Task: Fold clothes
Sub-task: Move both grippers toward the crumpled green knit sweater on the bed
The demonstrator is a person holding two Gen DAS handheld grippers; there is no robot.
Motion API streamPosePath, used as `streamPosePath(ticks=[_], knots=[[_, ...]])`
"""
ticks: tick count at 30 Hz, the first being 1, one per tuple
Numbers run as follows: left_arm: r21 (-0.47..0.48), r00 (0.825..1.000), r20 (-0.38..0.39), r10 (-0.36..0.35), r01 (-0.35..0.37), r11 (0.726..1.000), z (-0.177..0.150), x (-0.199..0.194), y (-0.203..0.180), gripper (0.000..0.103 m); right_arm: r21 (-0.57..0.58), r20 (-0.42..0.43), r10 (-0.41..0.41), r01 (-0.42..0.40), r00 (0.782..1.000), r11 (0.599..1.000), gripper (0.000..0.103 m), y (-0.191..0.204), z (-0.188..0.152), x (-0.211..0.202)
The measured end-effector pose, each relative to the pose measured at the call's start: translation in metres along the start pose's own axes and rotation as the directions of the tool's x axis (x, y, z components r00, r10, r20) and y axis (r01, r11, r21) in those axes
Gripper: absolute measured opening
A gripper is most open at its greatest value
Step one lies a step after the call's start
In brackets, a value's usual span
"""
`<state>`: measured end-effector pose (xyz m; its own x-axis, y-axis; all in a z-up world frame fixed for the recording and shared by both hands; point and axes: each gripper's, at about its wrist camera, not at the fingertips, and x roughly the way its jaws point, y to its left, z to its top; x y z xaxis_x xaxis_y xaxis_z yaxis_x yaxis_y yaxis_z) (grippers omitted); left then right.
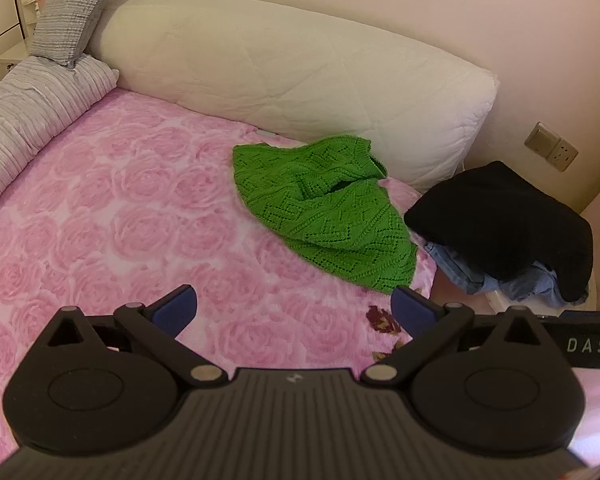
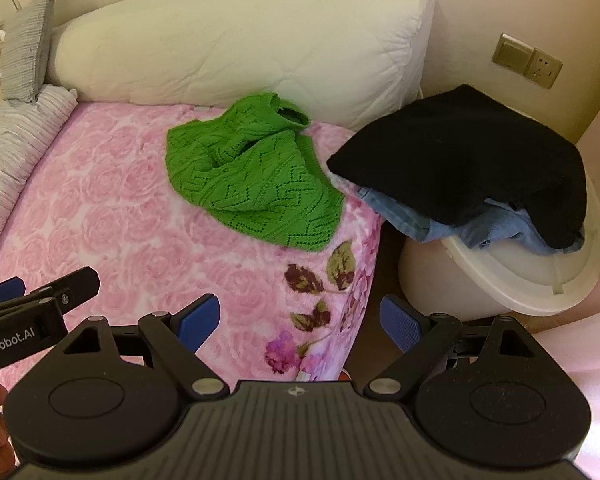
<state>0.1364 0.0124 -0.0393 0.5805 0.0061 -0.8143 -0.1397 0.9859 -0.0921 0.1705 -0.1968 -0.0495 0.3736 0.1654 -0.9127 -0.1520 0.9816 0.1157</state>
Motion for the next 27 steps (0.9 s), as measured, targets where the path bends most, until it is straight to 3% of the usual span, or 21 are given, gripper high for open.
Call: streamPosePath(ticks=[15, 27], knots=[[0.002, 0.997, -0.075, -0.003, 0.003, 1.0, 0.026, 0.058, -0.017, 0.102, 0.029, -0.058, -0.009, 0.011, 0.998, 1.0, 0.09, -0.027, 0.033, 0.042], [-0.082, 0.979, -0.199, 0.038, -0.055, 0.995, 0.043, 0.148, 0.009, 0.102, 0.01, -0.113, 0.051, -0.05, 0.992, 0.999, 0.088, -0.037, 0.066, 0.125]])
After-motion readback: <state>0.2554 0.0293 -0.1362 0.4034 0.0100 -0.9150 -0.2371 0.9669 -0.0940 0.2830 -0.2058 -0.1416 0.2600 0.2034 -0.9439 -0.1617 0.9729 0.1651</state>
